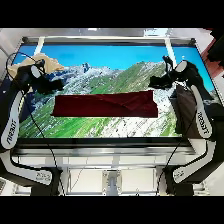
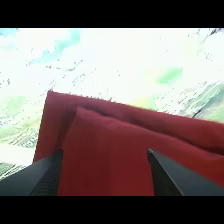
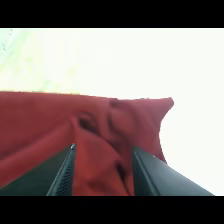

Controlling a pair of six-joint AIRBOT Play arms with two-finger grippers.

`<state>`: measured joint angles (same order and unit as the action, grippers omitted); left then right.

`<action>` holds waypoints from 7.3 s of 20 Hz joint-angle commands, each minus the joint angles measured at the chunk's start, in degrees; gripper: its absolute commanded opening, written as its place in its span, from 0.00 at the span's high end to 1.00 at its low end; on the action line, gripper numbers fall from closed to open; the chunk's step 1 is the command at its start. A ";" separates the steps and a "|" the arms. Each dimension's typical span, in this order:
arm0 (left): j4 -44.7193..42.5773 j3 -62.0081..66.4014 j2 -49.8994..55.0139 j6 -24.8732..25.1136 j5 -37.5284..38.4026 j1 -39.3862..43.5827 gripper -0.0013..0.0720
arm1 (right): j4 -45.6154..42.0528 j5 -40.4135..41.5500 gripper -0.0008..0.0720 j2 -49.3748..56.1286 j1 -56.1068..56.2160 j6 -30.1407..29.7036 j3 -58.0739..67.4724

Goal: Fold the shirts.

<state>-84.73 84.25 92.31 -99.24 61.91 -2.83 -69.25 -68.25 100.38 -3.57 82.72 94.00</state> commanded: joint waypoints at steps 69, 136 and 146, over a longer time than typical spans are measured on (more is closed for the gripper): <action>-22.80 16.59 -2.08 4.79 11.26 3.80 0.69 | 17.92 13.55 0.27 15.32 30.01 12.39 18.45; -8.33 16.57 -2.08 7.80 15.65 3.96 0.68 | -27.34 -36.85 0.19 -18.99 -32.26 18.40 7.98; 13.44 16.57 -2.01 7.78 11.65 4.02 0.68 | 18.71 -13.70 0.33 -18.95 -17.73 2.60 7.04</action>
<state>-80.84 100.79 90.28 -91.46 74.89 1.15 -63.46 -90.37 81.41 -28.42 93.86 103.11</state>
